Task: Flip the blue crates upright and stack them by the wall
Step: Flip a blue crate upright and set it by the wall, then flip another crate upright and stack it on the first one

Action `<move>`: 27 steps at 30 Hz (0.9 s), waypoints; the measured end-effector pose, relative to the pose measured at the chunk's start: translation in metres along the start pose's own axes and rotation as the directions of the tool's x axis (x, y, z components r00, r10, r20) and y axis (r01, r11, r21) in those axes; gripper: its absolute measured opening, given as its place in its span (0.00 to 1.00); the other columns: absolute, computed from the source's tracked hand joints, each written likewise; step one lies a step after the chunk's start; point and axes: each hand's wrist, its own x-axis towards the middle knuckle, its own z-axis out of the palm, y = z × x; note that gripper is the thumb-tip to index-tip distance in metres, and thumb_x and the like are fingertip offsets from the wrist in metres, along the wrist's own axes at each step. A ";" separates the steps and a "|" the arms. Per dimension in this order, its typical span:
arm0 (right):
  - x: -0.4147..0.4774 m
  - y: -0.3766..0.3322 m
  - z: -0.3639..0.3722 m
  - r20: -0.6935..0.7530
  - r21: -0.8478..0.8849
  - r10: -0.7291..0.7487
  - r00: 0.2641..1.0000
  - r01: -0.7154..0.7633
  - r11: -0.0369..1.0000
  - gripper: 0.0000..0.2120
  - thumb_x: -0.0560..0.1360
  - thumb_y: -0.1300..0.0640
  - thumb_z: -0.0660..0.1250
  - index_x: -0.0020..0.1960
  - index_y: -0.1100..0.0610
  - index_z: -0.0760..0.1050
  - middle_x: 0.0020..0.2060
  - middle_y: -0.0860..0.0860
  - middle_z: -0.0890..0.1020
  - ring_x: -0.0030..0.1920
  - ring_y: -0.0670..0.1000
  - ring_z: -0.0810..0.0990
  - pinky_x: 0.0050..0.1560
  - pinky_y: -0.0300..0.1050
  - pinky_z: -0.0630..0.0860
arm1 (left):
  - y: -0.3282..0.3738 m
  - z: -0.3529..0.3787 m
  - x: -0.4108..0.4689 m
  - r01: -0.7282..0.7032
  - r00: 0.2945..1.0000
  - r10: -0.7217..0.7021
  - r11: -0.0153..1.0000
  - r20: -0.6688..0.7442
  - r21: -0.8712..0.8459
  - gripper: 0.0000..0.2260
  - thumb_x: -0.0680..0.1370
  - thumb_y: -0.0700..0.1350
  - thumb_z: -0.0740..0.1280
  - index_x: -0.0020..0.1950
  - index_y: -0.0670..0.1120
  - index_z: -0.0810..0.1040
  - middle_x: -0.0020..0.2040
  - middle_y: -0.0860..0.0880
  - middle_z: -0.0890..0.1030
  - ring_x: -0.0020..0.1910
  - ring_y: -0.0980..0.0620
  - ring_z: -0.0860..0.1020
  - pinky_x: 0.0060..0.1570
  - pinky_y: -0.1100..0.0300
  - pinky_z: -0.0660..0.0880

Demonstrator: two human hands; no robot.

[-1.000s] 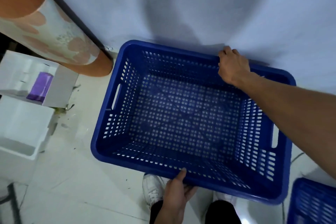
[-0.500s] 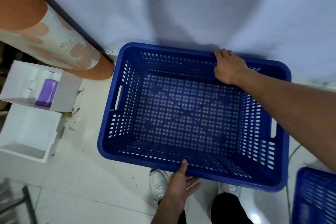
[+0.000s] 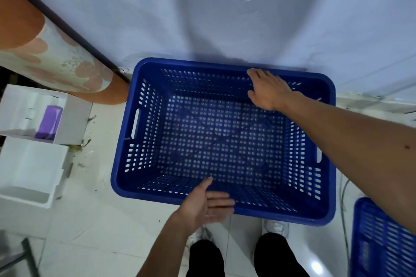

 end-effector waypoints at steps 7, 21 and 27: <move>-0.072 -0.001 -0.028 0.038 0.002 -0.020 0.999 0.020 1.000 0.32 0.82 0.52 0.58 0.80 0.58 0.49 0.79 0.55 0.56 0.77 0.58 0.59 0.73 0.58 0.60 | 0.022 0.011 -0.057 -0.156 0.945 0.194 0.975 -0.263 0.157 0.25 0.84 0.57 0.55 0.64 0.39 0.78 0.55 0.42 0.85 0.54 0.45 0.84 0.54 0.51 0.77; -0.365 0.007 -0.186 0.120 0.251 0.211 0.970 -0.235 0.939 0.32 0.80 0.53 0.57 0.81 0.56 0.48 0.77 0.56 0.61 0.73 0.59 0.65 0.69 0.56 0.66 | 0.012 0.118 -0.309 -0.125 0.748 0.603 0.536 -0.275 0.835 0.13 0.74 0.53 0.61 0.43 0.45 0.79 0.52 0.38 0.84 0.54 0.37 0.82 0.58 0.41 0.78; -0.488 -0.020 -0.194 0.104 0.417 0.322 0.941 -0.335 0.845 0.29 0.80 0.53 0.58 0.78 0.55 0.54 0.73 0.58 0.67 0.70 0.60 0.69 0.66 0.57 0.69 | -0.011 0.174 -0.398 -0.211 0.719 0.688 0.348 -0.096 0.913 0.21 0.74 0.58 0.61 0.54 0.43 0.81 0.52 0.42 0.84 0.52 0.41 0.82 0.59 0.45 0.78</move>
